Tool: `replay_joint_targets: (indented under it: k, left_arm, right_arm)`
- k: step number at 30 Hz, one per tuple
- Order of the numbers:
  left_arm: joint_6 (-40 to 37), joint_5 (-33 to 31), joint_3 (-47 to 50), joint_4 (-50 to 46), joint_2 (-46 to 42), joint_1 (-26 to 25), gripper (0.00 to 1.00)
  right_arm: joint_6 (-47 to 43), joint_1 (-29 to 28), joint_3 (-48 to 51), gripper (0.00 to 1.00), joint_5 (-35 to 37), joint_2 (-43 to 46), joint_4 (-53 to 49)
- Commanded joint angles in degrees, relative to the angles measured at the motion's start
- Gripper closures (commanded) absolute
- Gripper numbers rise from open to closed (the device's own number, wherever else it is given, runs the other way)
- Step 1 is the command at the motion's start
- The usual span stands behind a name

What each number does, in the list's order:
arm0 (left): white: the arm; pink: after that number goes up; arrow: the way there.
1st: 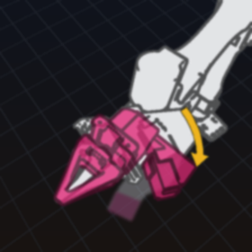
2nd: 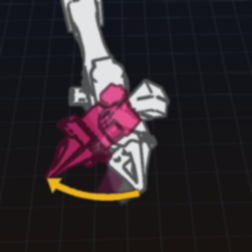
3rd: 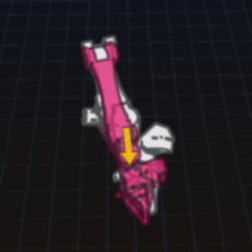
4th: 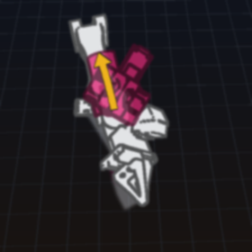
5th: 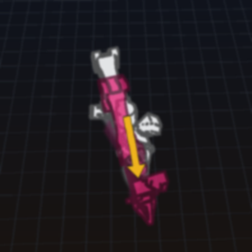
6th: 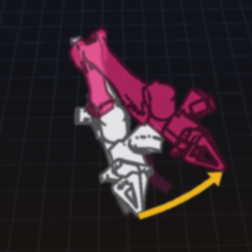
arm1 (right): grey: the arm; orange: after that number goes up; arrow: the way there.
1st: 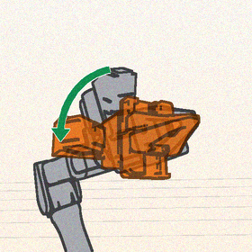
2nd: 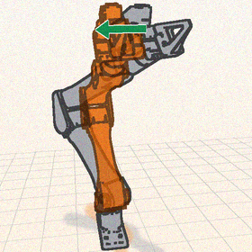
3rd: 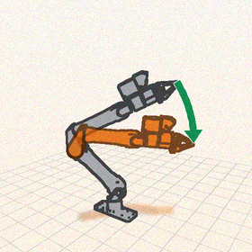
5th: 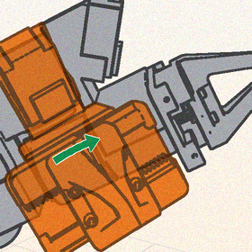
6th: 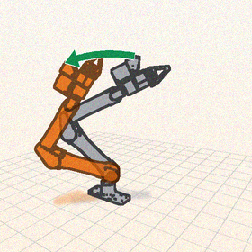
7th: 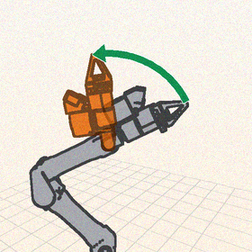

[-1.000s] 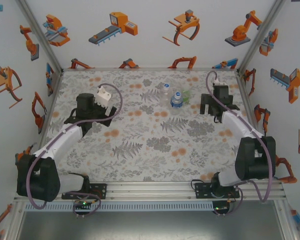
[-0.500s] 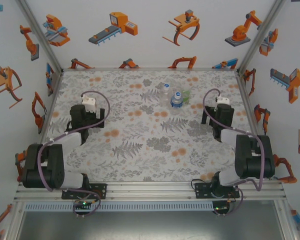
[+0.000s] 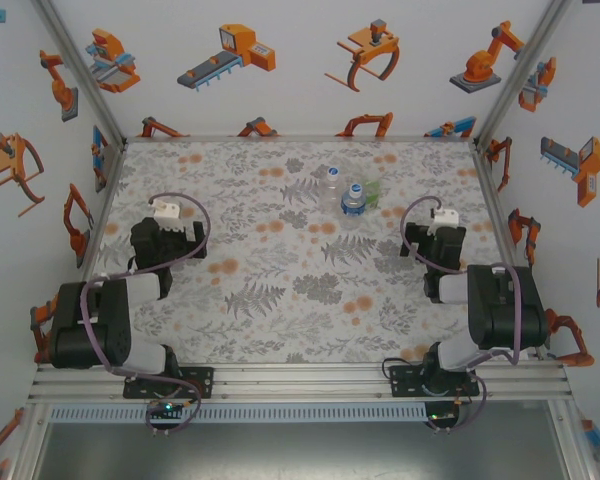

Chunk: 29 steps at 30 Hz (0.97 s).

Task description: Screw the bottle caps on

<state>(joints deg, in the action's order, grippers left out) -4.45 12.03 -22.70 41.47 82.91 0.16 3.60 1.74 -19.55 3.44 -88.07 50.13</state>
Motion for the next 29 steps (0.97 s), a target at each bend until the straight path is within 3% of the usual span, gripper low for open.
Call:
replay_joint_targets:
  k: [1, 9, 12, 14, 16, 18, 29]
  left_arm:
    - [2.02, 2.87, -0.68, 2.33, 1.08, 0.46, 0.03]
    - [2.98, -0.49, 0.92, 5.68, 1.7, 0.38, 0.03]
    - [3.82, 0.86, 4.47, 18.98, 6.99, 0.71, 0.03]
    - [2.59, 0.72, 1.91, 8.71, 3.86, 0.46, 0.03]
    - [3.6, 0.46, 2.23, 13.19, 6.23, 0.71, 0.03]
    - [3.54, -1.08, 1.0, 8.22, 4.77, 0.58, 0.03]
    - [4.68, -3.33, 0.55, 8.29, 5.18, 0.63, 0.03]
  right_arm:
    - [1.04, 0.37, -0.04, 0.01, 1.46, -0.08, 4.21]
    - [0.67, 0.37, -2.33, 0.01, 0.34, -0.26, 0.21]
    - [0.65, 0.37, -2.33, 0.01, 0.34, -0.26, 0.23]
    - [0.65, 0.37, -2.33, 0.01, 0.34, -0.26, 0.23]
    - [0.68, 0.37, -2.33, 0.01, 0.34, -0.25, 0.22]
    - [0.69, 0.34, -2.33, 0.01, 0.34, -0.26, 0.23]
    - [0.92, 0.39, -2.1, 0.01, 1.49, -0.17, 0.26]
